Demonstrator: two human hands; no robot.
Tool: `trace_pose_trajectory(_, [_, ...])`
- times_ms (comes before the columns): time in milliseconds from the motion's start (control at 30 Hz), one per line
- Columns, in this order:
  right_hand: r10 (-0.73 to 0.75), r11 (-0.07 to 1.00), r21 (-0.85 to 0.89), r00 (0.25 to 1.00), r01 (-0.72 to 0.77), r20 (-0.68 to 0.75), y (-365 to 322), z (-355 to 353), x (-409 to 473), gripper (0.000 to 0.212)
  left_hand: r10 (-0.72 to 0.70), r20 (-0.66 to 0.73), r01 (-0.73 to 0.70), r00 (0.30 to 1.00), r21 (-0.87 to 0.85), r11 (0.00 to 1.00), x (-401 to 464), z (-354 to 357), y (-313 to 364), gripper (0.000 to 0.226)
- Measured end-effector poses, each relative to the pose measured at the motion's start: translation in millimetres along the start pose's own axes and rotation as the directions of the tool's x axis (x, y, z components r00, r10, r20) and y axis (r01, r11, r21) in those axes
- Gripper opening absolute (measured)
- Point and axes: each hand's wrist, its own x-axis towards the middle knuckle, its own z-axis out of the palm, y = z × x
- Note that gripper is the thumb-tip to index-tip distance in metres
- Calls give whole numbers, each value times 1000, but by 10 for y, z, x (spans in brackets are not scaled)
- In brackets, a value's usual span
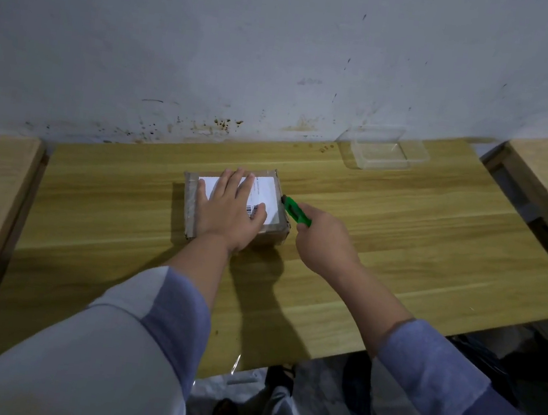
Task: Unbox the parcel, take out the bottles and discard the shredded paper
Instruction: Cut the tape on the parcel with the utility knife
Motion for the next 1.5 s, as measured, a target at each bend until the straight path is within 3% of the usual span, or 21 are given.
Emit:
trace_pose_trajectory(700, [-43,997,-69,998,40,-51,200,131,-379,46,9,6,-9,1000,-4,1000,7,10,-20,65])
trace_pose_trajectory(800, [-9,1000,27,992,12,-122,248,85,-374,45,17,8,-16,1000,-8,1000,0,3,-31,65])
trace_pose_trajectory(933, [112,954,293,978,-57,-176,339,41,-237,42,36,28,-36,999,-10,999,6,-10,-57,64])
trace_pose_trajectory(1100, [296,721,661,955,-206,-26,281,257,-54,17,41,48,-40,998,-8,999,9,-25,-57,64])
trace_pose_trajectory(1267, [331,689,701,940,-182,-81,259,674,240,15,44,81,-38,996,-67,997,45,-92,-53,70])
trace_pose_trajectory(1500, [373,591,790,924,-162,-89,206,803,467,16,126,103,-128,987,8,992,246,-136,-252,70])
